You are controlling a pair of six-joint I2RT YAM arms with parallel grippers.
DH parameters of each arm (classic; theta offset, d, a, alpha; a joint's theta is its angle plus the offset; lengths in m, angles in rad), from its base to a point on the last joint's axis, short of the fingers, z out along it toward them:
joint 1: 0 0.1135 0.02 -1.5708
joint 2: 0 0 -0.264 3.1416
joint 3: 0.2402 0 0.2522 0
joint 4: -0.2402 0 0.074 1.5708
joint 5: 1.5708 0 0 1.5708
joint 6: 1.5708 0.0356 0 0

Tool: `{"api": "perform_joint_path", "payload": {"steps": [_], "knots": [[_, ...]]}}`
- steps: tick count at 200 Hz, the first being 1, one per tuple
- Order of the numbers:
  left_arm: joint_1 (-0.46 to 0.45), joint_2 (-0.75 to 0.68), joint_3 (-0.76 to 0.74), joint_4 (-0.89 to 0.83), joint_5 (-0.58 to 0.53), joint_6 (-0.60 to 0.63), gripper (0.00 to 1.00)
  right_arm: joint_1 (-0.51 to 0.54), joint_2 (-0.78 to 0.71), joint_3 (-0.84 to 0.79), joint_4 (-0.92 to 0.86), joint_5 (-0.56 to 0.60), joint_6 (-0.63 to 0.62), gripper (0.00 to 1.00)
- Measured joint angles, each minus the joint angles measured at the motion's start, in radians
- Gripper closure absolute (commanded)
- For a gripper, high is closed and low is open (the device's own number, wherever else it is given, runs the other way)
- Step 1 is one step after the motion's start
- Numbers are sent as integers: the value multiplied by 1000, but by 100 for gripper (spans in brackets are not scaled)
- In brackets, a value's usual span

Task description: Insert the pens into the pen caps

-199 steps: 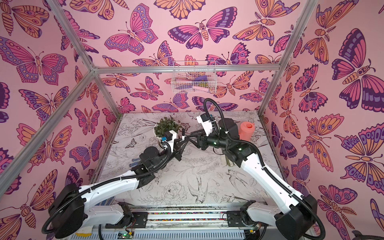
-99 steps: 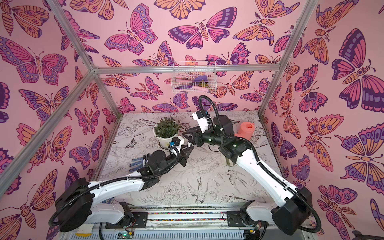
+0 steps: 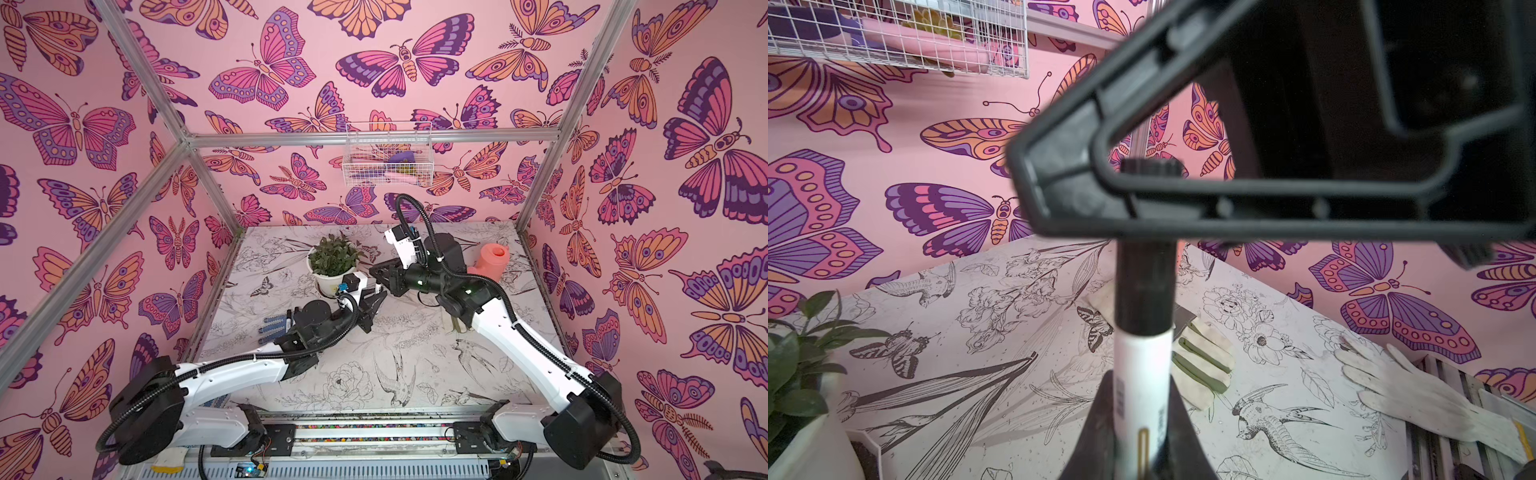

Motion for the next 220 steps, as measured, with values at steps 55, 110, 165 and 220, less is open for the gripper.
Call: {"api": "perform_joint_path", "payload": {"steps": [55, 110, 165, 220], "knots": [[4, -13, 10, -71, -27, 41, 100, -24, 58, 34, -38, -66, 18, 97], [37, -31, 16, -157, -63, 39, 100, -58, 208, 139, -96, -219, 53, 100], [149, -13, 87, -170, 144, -77, 100, -68, 258, 214, -61, -235, 52, 100], [220, 6, 143, -170, 374, -199, 100, -78, 243, 238, -60, -225, 30, 100]]}}
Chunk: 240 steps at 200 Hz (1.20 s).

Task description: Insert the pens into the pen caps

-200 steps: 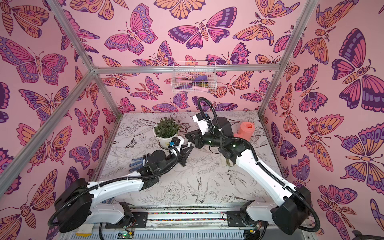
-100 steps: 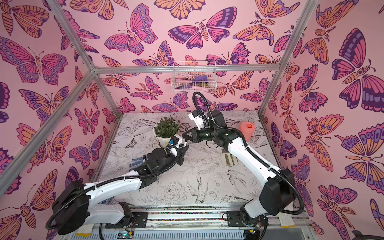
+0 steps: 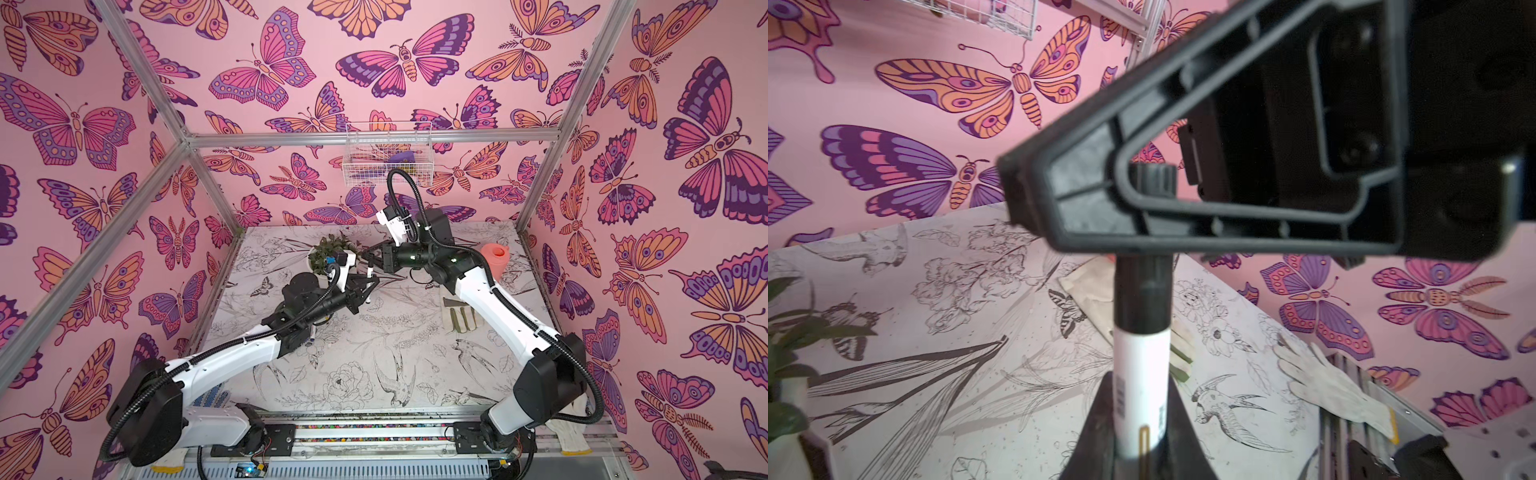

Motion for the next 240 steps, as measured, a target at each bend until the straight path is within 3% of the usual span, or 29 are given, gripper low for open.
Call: {"api": "perform_joint_path", "payload": {"steps": [30, 90, 132, 190, 240], "knots": [[0, 0, 16, 0, 56, -18, 100, -31, -19, -5, -5, -69, 14, 100], [-3, -1, 12, -5, 56, -21, 100, -51, 1, -3, -22, -143, 14, 100], [19, 0, 9, -67, 1, 21, 100, -14, 74, 57, -97, -73, -74, 100], [21, 75, 98, -408, -77, 195, 100, 13, 165, 65, -259, 75, -159, 100], [19, 90, 137, -485, -86, 239, 100, 29, 169, 76, -290, 114, -168, 100]]}}
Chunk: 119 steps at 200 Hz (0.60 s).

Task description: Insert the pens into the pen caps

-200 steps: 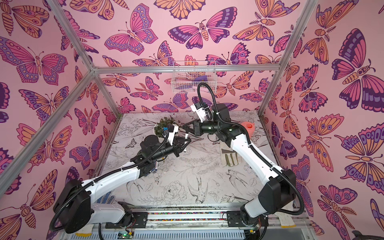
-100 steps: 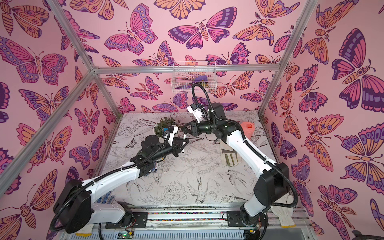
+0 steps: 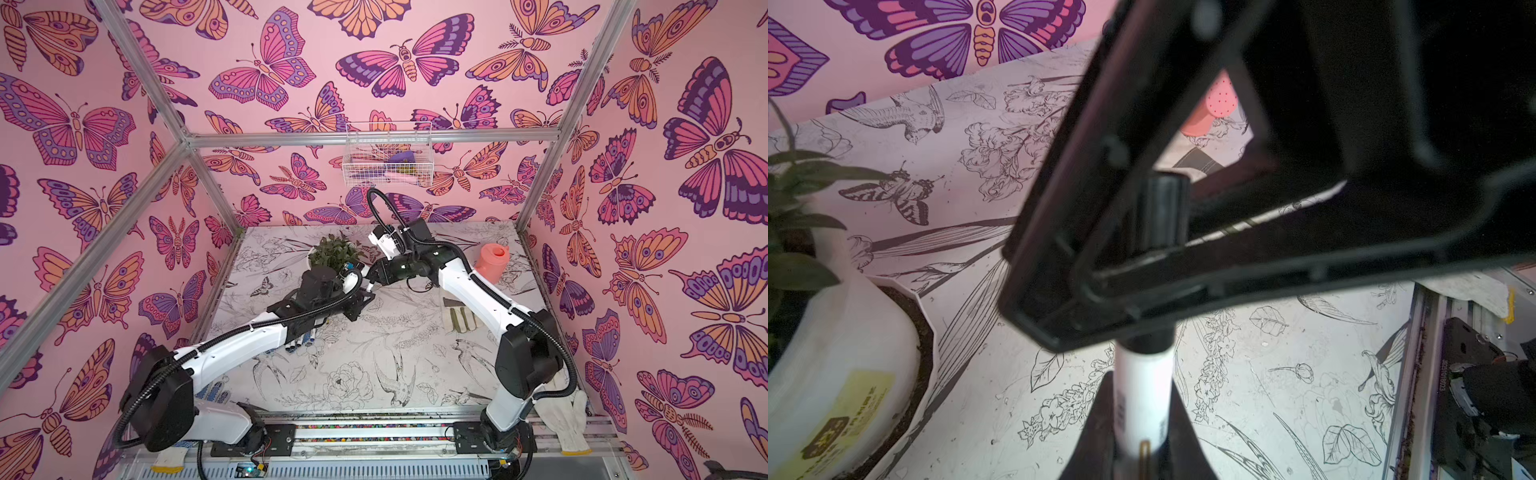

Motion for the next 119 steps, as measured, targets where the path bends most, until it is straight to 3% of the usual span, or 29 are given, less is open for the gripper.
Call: {"api": "perform_joint_path", "payload": {"steps": [119], "knots": [[-26, 87, 125, -110, -40, 39, 100, -17, -15, -27, 16, 3, 7, 100]]}}
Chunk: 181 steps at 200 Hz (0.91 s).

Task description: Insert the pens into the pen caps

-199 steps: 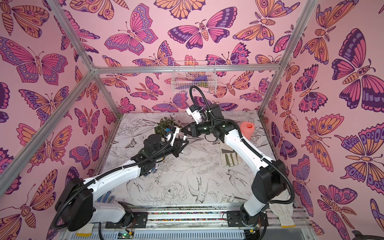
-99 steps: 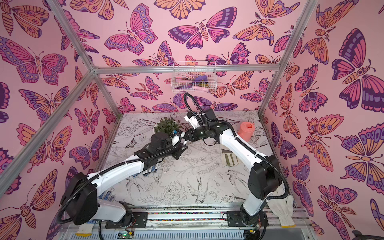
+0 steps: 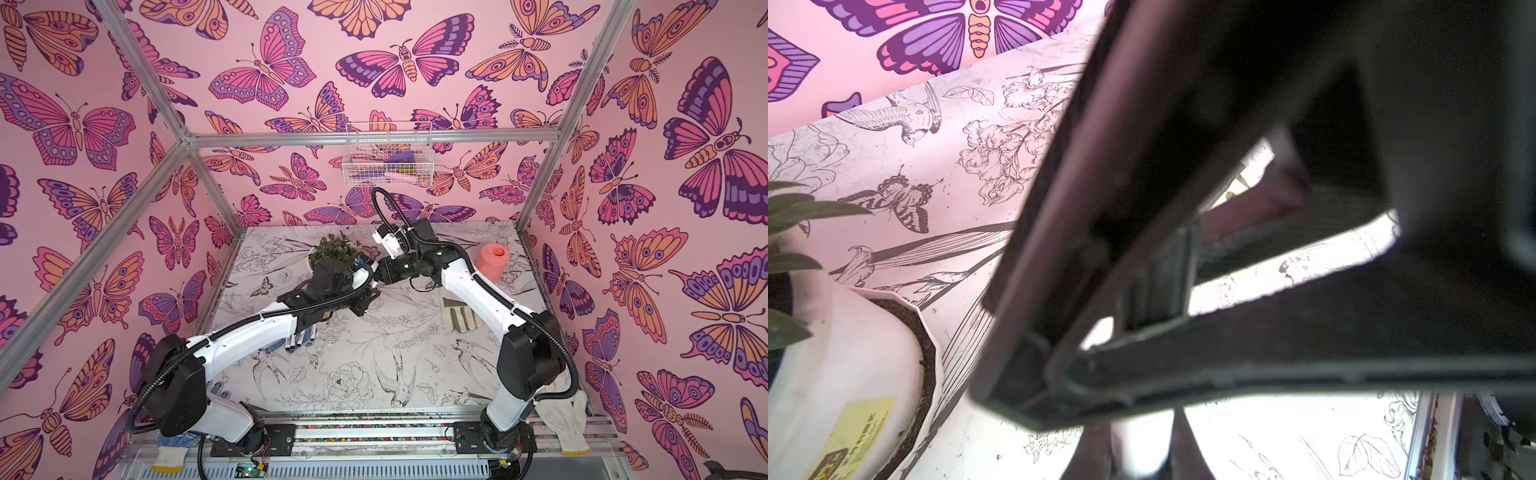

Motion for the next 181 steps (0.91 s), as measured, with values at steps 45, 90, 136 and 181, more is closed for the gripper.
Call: {"api": "perform_joint_path", "payload": {"steps": [45, 90, 136, 181], "knots": [[17, 0, 15, -8, 18, -7, 100, -2, -3, -5, 42, -5, 2, 100], [30, 0, 15, -6, 59, -106, 100, -13, -9, -40, 114, -62, 19, 100], [33, 0, 15, 150, 134, -230, 100, -80, -76, -134, 318, -184, 141, 100], [37, -24, -2, 315, 193, -265, 100, -103, -138, -143, 397, -211, 182, 100]]}}
